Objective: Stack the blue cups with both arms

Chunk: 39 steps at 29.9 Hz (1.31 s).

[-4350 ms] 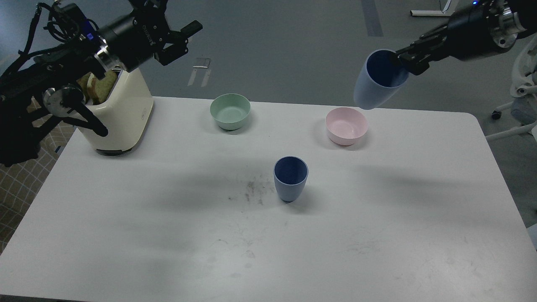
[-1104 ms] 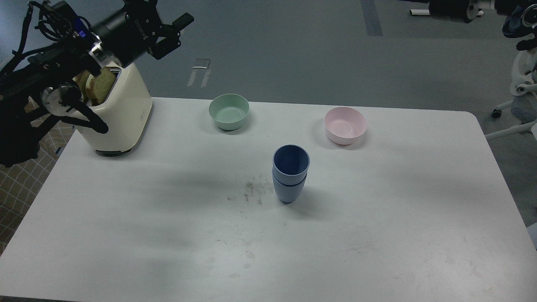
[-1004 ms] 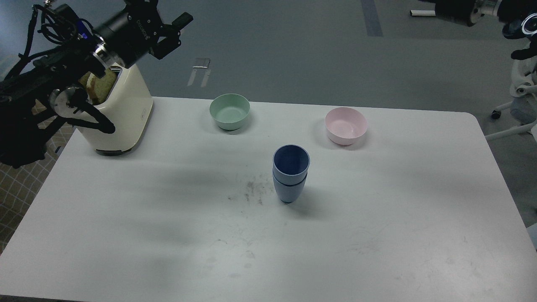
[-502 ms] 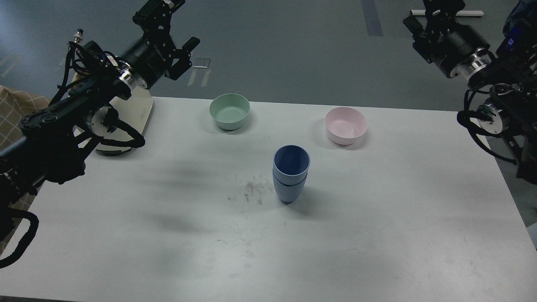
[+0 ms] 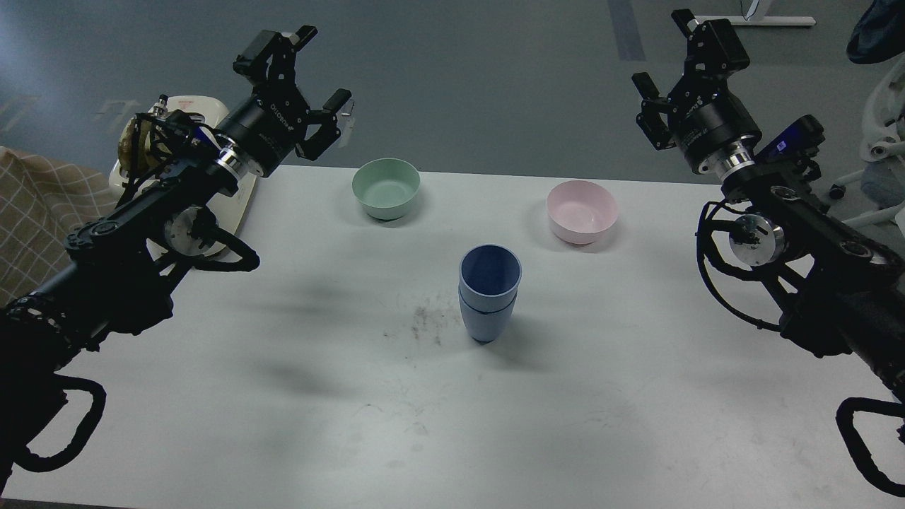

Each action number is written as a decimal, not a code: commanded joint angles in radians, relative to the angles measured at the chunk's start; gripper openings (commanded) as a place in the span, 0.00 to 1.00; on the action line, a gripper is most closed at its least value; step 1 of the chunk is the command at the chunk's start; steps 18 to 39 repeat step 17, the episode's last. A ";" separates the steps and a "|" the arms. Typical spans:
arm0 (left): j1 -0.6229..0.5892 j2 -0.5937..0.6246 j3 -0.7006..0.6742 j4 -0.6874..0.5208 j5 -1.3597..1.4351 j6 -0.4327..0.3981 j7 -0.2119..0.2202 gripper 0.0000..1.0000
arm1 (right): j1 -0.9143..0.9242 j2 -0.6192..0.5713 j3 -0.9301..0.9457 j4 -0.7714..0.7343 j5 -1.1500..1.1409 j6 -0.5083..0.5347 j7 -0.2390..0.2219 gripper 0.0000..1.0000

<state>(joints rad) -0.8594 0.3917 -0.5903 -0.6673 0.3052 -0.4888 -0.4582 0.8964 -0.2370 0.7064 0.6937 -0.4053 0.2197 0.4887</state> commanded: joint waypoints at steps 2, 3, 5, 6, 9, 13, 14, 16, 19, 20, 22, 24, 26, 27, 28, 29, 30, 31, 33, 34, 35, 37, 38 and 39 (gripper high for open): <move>0.000 -0.002 -0.002 -0.018 0.000 0.000 0.000 0.98 | -0.017 -0.004 0.008 0.036 0.005 0.003 0.000 1.00; 0.000 -0.002 -0.002 -0.021 0.002 0.000 0.001 0.98 | -0.023 -0.005 0.008 0.046 0.005 0.003 0.000 1.00; 0.002 -0.001 0.000 -0.034 0.003 0.000 0.006 0.98 | -0.039 -0.011 0.010 0.078 0.005 0.003 0.000 1.00; 0.002 -0.001 0.001 -0.038 0.003 0.000 0.010 0.98 | -0.042 -0.018 0.010 0.085 0.005 0.001 0.000 1.00; 0.003 0.001 0.004 -0.047 0.003 0.000 0.027 0.98 | -0.056 -0.047 0.010 0.101 0.010 0.000 0.000 1.00; 0.010 -0.001 0.004 -0.047 0.003 0.000 0.027 0.98 | -0.056 -0.071 0.010 0.109 0.057 -0.003 0.000 1.00; 0.013 -0.001 0.004 -0.049 0.003 0.000 0.027 0.98 | -0.056 -0.073 0.010 0.109 0.063 -0.003 0.000 1.00; 0.017 -0.001 0.003 -0.063 0.002 0.000 0.027 0.98 | -0.056 -0.087 0.010 0.113 0.071 -0.003 0.000 1.00; 0.017 -0.001 0.003 -0.063 0.002 0.000 0.027 0.98 | -0.056 -0.087 0.010 0.113 0.071 -0.003 0.000 1.00; 0.017 -0.001 0.003 -0.063 0.002 0.000 0.027 0.98 | -0.056 -0.087 0.010 0.113 0.071 -0.003 0.000 1.00; 0.017 -0.001 0.003 -0.063 0.002 0.000 0.027 0.98 | -0.056 -0.087 0.010 0.113 0.071 -0.003 0.000 1.00; 0.017 -0.001 0.003 -0.063 0.002 0.000 0.027 0.98 | -0.056 -0.087 0.010 0.113 0.071 -0.003 0.000 1.00; 0.017 -0.001 0.003 -0.063 0.002 0.000 0.027 0.98 | -0.056 -0.087 0.010 0.113 0.071 -0.003 0.000 1.00; 0.017 -0.001 0.003 -0.063 0.002 0.000 0.027 0.98 | -0.056 -0.087 0.010 0.113 0.071 -0.003 0.000 1.00; 0.017 -0.001 0.003 -0.063 0.002 0.000 0.027 0.98 | -0.056 -0.087 0.010 0.113 0.071 -0.003 0.000 1.00; 0.017 -0.001 0.003 -0.063 0.002 0.000 0.027 0.98 | -0.056 -0.087 0.010 0.113 0.071 -0.003 0.000 1.00; 0.017 -0.001 0.003 -0.063 0.002 0.000 0.027 0.98 | -0.056 -0.087 0.010 0.113 0.071 -0.003 0.000 1.00; 0.017 -0.001 0.003 -0.063 0.002 0.000 0.027 0.98 | -0.056 -0.087 0.010 0.113 0.071 -0.003 0.000 1.00; 0.017 -0.001 0.003 -0.063 0.002 0.000 0.027 0.98 | -0.056 -0.087 0.010 0.113 0.071 -0.003 0.000 1.00; 0.017 -0.001 0.003 -0.063 0.002 0.000 0.027 0.98 | -0.056 -0.087 0.010 0.113 0.071 -0.003 0.000 1.00; 0.017 -0.001 0.003 -0.063 0.002 0.000 0.027 0.98 | -0.056 -0.087 0.010 0.113 0.071 -0.003 0.000 1.00; 0.017 -0.001 0.003 -0.063 0.002 0.000 0.027 0.98 | -0.056 -0.087 0.010 0.113 0.071 -0.003 0.000 1.00; 0.017 -0.001 0.003 -0.063 0.002 0.000 0.027 0.98 | -0.056 -0.087 0.010 0.113 0.071 -0.003 0.000 1.00; 0.017 -0.001 0.003 -0.063 0.002 0.000 0.027 0.98 | -0.056 -0.087 0.010 0.113 0.071 -0.003 0.000 1.00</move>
